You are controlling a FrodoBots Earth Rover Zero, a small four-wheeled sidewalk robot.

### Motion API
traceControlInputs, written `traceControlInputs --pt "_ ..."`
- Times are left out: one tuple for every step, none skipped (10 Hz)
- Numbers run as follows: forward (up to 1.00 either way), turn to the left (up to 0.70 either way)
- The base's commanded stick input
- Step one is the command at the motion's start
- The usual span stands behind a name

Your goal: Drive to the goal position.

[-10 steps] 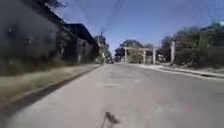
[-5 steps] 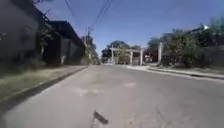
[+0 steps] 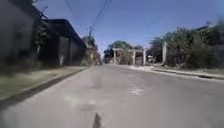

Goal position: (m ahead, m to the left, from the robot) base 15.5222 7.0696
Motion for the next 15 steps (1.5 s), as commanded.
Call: traceControlInputs --pt "1.0 -0.39" --pt "1.0 -0.06" --pt "1.0 0.0" --pt "1.0 0.0" --pt "1.0 0.0" --pt "1.0 0.0" --pt "1.0 0.0" --pt "1.0 0.0" --pt "1.0 0.0" --pt "1.0 0.0" --pt "1.0 0.0" --pt "1.0 0.0" --pt "1.0 0.0" --pt "1.0 0.0" --pt "1.0 0.0"
